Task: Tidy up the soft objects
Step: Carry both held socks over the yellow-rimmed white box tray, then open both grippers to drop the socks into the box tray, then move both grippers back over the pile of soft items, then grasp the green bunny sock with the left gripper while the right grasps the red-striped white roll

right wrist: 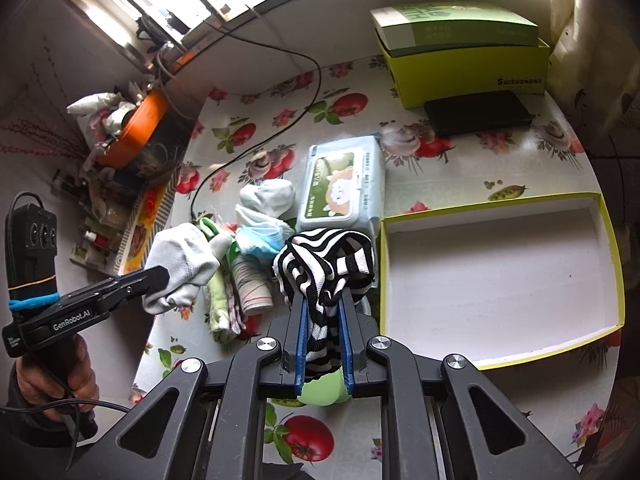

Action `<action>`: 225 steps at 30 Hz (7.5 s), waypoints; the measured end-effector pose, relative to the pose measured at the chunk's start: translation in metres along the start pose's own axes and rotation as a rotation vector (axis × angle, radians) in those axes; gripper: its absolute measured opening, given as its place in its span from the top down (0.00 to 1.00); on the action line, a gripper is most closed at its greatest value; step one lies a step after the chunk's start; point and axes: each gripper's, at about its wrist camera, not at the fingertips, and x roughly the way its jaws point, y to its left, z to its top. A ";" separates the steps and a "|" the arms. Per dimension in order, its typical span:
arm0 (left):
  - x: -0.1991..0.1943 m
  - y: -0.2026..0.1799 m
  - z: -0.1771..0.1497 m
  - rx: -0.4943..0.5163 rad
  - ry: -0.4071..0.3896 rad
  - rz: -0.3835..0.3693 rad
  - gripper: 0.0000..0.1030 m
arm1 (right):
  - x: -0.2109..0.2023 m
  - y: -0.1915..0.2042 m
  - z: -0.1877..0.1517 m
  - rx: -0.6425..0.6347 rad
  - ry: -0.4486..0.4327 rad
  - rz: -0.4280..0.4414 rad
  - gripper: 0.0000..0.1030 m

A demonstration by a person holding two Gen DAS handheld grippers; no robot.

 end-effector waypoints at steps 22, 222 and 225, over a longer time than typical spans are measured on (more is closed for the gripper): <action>0.089 -0.115 0.042 0.276 0.146 -0.072 0.77 | 0.046 -0.084 -0.025 0.152 0.102 -0.071 0.87; 0.070 0.134 -0.051 -0.376 0.146 0.123 0.67 | 0.133 0.121 -0.018 -0.341 0.325 -0.003 0.63; 0.057 0.125 -0.049 -0.338 0.120 0.119 0.67 | 0.123 0.118 -0.017 -0.327 0.305 0.004 0.63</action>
